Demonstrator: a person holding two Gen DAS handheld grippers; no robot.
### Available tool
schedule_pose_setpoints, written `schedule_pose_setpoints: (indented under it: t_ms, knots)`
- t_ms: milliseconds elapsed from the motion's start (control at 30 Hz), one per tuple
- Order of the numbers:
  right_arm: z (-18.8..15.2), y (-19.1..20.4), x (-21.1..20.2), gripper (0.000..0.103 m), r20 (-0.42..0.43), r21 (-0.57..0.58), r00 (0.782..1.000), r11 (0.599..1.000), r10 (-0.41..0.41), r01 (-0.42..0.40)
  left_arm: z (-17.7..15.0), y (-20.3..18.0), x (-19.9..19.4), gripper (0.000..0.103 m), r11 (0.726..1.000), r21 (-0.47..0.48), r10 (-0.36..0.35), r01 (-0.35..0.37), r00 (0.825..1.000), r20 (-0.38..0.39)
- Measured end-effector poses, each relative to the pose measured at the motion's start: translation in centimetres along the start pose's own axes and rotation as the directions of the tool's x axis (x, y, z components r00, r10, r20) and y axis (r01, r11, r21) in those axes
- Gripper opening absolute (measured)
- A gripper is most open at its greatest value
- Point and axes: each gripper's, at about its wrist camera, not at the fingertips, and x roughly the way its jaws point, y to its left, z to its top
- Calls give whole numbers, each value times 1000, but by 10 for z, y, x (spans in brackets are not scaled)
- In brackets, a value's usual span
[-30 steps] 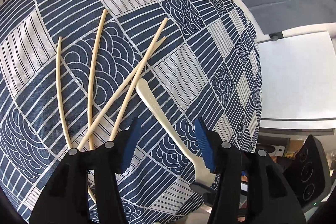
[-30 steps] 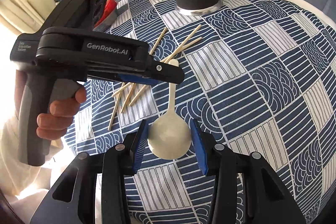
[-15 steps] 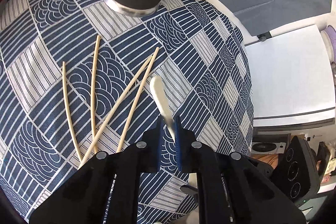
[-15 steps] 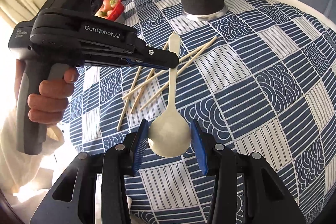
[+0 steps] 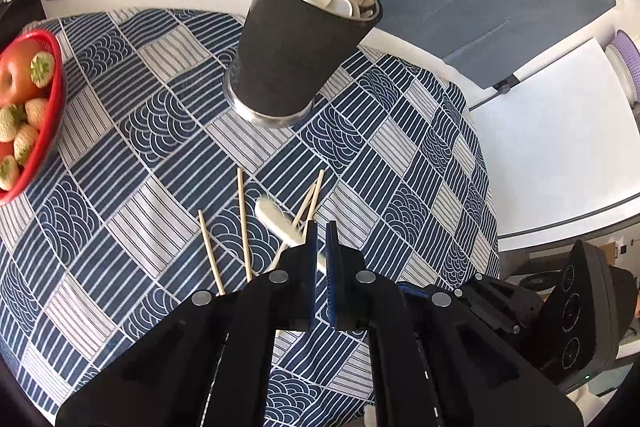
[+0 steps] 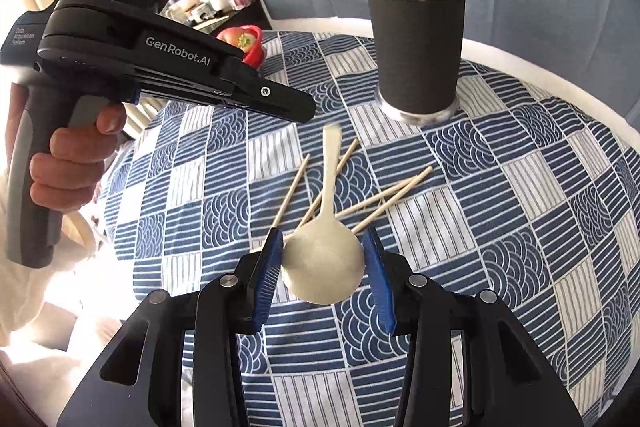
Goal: Organize utensils
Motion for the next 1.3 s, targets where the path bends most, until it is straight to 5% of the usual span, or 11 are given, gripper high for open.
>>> schedule_pose_setpoints:
  t_ms: [100,200,500,733,933,1300]
  knots:
    - [14,1,-4,32,26,-2,1000,1000,-2,2,9,-1,-9,5,1000,14,1,-1,1000,12]
    - [22,2,-1,11,19,-5,1000,1000,-24,24,14,4,-11,5,1000,18,1,-1,1000,0]
    - [7,-35,19,14,-61,108,994,989,-94,100,-3,20,2,61,999,34,8,-8,1000,-7]
    - [-30,-58,19,29,-133,186,986,975,-97,121,-17,25,25,70,994,86,65,-61,996,-53]
    - [-69,-55,19,30,-179,230,981,966,-77,118,-26,22,36,81,986,140,98,-87,992,-75]
    - [-129,-41,21,31,-260,294,965,948,-42,120,-41,11,77,83,955,251,198,-156,968,-151]
